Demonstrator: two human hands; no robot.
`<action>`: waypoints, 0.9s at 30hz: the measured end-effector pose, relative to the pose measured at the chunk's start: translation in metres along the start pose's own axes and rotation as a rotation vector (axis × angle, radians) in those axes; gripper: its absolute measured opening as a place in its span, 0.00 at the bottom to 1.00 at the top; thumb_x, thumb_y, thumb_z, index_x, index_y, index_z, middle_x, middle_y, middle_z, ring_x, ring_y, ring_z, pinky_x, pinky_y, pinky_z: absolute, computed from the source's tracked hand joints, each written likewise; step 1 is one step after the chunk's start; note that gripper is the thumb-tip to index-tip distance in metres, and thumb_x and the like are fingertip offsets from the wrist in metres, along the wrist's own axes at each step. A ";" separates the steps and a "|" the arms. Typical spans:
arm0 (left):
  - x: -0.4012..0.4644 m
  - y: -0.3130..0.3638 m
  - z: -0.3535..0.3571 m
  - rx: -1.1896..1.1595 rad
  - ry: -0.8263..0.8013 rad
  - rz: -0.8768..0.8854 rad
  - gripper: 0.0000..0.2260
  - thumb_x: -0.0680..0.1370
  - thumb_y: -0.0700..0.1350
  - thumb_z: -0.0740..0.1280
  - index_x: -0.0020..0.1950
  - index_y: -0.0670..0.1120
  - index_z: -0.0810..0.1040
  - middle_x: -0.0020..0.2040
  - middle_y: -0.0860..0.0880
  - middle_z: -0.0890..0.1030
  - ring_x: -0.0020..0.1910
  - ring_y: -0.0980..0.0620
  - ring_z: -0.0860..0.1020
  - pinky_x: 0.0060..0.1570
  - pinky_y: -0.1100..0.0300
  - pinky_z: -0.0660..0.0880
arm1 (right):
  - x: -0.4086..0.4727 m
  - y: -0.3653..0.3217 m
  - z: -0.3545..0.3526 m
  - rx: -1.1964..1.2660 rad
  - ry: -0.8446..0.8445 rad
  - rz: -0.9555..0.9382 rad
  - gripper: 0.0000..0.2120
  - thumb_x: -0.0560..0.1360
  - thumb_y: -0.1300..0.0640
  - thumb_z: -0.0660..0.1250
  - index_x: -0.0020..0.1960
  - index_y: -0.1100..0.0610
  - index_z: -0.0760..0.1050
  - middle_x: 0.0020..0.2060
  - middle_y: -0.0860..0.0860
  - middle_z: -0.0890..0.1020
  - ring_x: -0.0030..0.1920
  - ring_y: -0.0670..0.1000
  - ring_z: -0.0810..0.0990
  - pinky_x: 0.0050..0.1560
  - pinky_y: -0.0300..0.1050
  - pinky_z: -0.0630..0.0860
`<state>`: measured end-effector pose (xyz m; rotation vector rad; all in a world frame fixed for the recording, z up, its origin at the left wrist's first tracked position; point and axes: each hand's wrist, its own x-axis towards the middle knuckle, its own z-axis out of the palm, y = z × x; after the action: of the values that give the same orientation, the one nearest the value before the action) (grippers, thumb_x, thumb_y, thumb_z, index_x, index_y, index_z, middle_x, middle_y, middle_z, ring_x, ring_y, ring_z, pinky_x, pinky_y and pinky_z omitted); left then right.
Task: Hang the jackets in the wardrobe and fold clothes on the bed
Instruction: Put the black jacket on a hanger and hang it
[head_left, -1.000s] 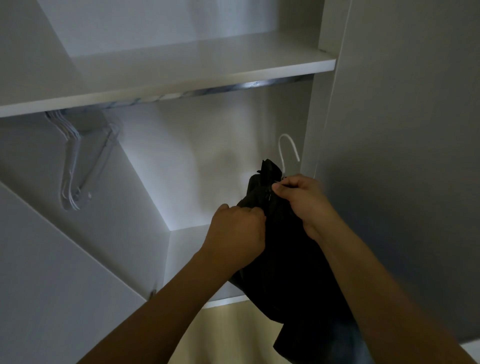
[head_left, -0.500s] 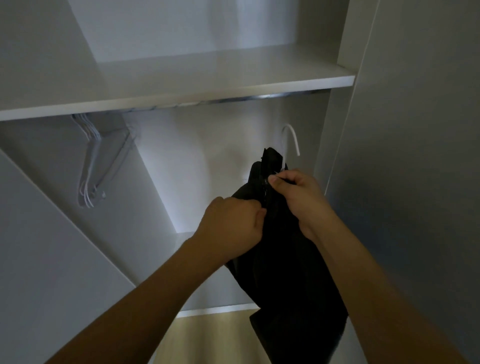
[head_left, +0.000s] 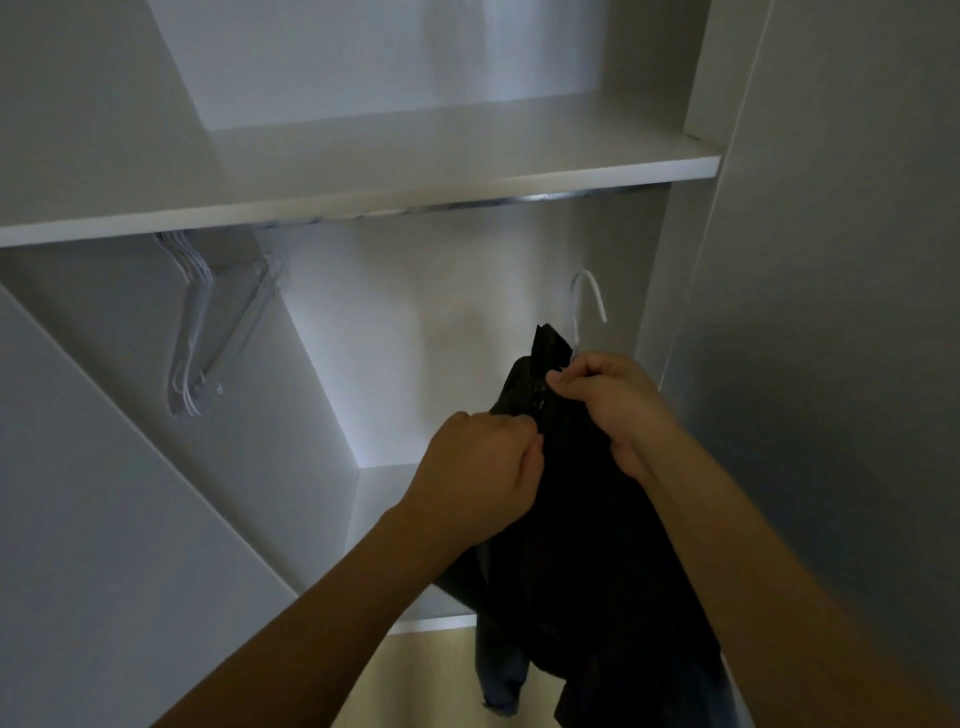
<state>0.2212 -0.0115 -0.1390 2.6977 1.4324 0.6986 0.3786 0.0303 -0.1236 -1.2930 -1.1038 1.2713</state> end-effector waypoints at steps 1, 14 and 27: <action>0.001 0.000 0.000 -0.012 0.016 -0.005 0.13 0.81 0.45 0.57 0.38 0.45 0.70 0.30 0.50 0.70 0.28 0.50 0.69 0.35 0.54 0.67 | 0.001 0.001 -0.002 -0.050 -0.019 -0.023 0.10 0.74 0.62 0.71 0.34 0.58 0.76 0.33 0.52 0.81 0.35 0.48 0.81 0.34 0.39 0.77; 0.001 -0.006 -0.005 -0.443 0.174 -0.179 0.15 0.81 0.46 0.54 0.41 0.41 0.74 0.34 0.48 0.75 0.33 0.53 0.73 0.35 0.59 0.70 | 0.001 -0.004 -0.012 -0.300 -0.350 0.001 0.08 0.75 0.50 0.70 0.39 0.50 0.84 0.39 0.49 0.85 0.40 0.47 0.83 0.39 0.35 0.77; -0.012 0.002 -0.004 -0.398 0.302 -0.256 0.12 0.82 0.43 0.57 0.42 0.42 0.73 0.35 0.48 0.76 0.34 0.51 0.75 0.38 0.59 0.72 | -0.006 -0.019 -0.006 -0.588 -0.557 -0.004 0.14 0.79 0.49 0.64 0.39 0.52 0.82 0.33 0.47 0.80 0.35 0.44 0.76 0.41 0.38 0.73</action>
<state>0.2156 -0.0235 -0.1397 2.1335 1.4644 1.2517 0.3854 0.0263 -0.1045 -1.3768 -1.9850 1.3997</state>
